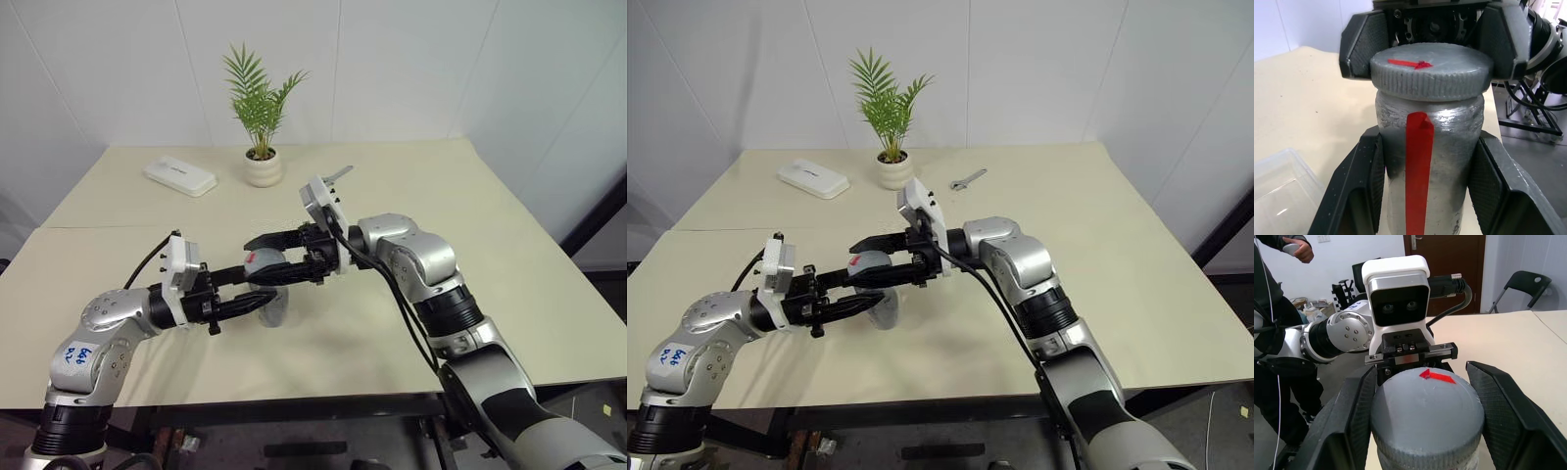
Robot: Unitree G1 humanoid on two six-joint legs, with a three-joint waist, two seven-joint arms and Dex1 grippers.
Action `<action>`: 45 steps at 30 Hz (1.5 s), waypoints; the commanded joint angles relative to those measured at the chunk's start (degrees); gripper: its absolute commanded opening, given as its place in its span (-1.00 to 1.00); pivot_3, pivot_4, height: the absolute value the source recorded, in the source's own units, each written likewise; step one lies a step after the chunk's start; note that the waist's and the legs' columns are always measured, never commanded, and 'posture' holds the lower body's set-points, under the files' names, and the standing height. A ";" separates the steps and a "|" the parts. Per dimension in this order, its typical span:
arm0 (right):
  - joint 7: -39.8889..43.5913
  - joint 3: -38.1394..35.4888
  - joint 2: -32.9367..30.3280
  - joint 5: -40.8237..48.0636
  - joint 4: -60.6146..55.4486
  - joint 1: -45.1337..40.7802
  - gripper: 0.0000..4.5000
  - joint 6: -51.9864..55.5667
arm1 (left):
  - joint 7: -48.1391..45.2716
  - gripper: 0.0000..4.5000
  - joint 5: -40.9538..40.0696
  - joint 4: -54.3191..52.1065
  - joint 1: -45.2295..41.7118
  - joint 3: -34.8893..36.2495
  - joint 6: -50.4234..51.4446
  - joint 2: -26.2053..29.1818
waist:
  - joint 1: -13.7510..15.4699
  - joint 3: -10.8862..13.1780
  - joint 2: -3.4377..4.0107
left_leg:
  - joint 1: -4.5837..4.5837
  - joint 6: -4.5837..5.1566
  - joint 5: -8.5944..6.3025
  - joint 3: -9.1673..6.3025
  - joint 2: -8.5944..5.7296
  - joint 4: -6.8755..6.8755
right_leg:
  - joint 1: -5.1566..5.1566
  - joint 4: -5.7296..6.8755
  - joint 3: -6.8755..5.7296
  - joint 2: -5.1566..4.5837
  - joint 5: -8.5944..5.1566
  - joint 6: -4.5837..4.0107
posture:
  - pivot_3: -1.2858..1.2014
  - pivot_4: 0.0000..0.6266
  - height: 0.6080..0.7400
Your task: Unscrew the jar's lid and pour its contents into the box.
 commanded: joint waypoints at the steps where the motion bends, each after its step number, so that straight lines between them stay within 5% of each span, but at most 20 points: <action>1: -1.16 -5.28 0.99 5.58 -2.78 -1.30 0.14 2.42 | 0.05 -0.13 -1.14 -2.19 0.45 0.97 -0.09 0.68 | 0.00 0.00 0.00 | 0.00 0.00 0.00 0.00 0.00 0.00 | 0.00 0.00 0.00 0.00 0.00 0.00 | 0.03 -0.52 1.00; 6: -5.93 -14.44 0.37 14.82 -4.11 -0.79 0.14 9.57 | 0.12 -0.13 -1.36 -2.53 1.49 1.47 -0.26 1.19 | 0.28 -0.01 -0.03 | -0.01 0.00 0.00 0.01 0.00 0.00 | 0.00 0.00 0.01 -0.01 0.00 0.00 | 0.03 -0.52 1.00; 10: -7.92 -14.46 -4.76 8.95 -1.60 3.26 0.14 4.32 | 0.55 -0.13 -1.68 -3.13 2.41 1.87 -0.09 1.38 | 0.80 -0.03 -0.06 | 0.00 0.02 -0.01 0.02 0.00 0.00 | 0.01 -0.05 0.01 0.00 0.00 0.00 | 0.03 -0.52 1.00; 18: -18.24 -12.98 -9.80 -11.97 29.19 10.24 0.14 -33.14 | 2.45 -0.13 -3.33 -1.01 0.79 3.37 1.63 0.99 | 0.97 -0.02 -0.09 | 0.01 0.04 -0.01 0.26 0.00 0.01 | 0.00 -0.19 0.22 0.00 0.02 0.03 | 0.03 -0.52 1.00; 24: -21.04 -15.09 -8.51 -14.56 42.40 9.23 0.14 -43.58 | 3.74 -0.13 -5.03 0.12 -1.97 4.02 3.72 0.47 | 0.07 -0.01 -0.11 | 0.02 0.06 -0.02 0.33 0.00 0.00 | -0.01 -0.21 0.30 0.00 0.08 0.12 | 0.03 -0.52 1.00; 29: -17.18 -16.47 -8.60 -13.24 43.07 9.25 0.88 -42.89 | 5.88 -0.13 -6.42 0.89 -3.82 5.21 5.10 0.15 | -0.30 -0.01 -0.11 | 0.04 0.05 -0.02 0.33 0.00 0.01 | 0.00 -0.17 0.31 0.00 0.10 0.15 | 0.03 -0.52 1.00; 34: -11.60 -17.49 -10.87 -10.07 32.47 10.23 0.98 -36.99 | 10.62 -0.13 -3.17 3.56 -6.11 6.54 2.94 -0.05 | -0.19 0.00 -0.11 | 0.06 0.05 -0.02 0.34 0.00 0.07 | 0.00 -0.12 0.33 0.00 0.11 0.16 | 0.03 -0.52 1.00; 38: -5.91 -13.24 -12.60 -5.91 11.31 12.08 0.98 -22.32 | 12.36 -0.13 -0.49 11.04 -10.44 7.36 3.27 3.01 | -0.05 0.00 -0.10 | 0.06 0.05 -0.02 0.34 0.00 0.10 | 0.00 -0.10 0.33 0.01 0.12 0.17 | 0.03 -0.52 1.00; 45: -7.95 -8.75 -13.93 -2.67 -10.60 16.50 0.98 -7.73 | 14.34 -0.13 8.22 27.38 -19.42 5.00 -3.56 4.72 | 0.38 -0.01 -0.13 | 0.09 0.02 -0.04 0.34 0.07 0.18 | 0.04 -0.09 0.32 0.08 0.13 0.16 | 0.03 -0.52 1.00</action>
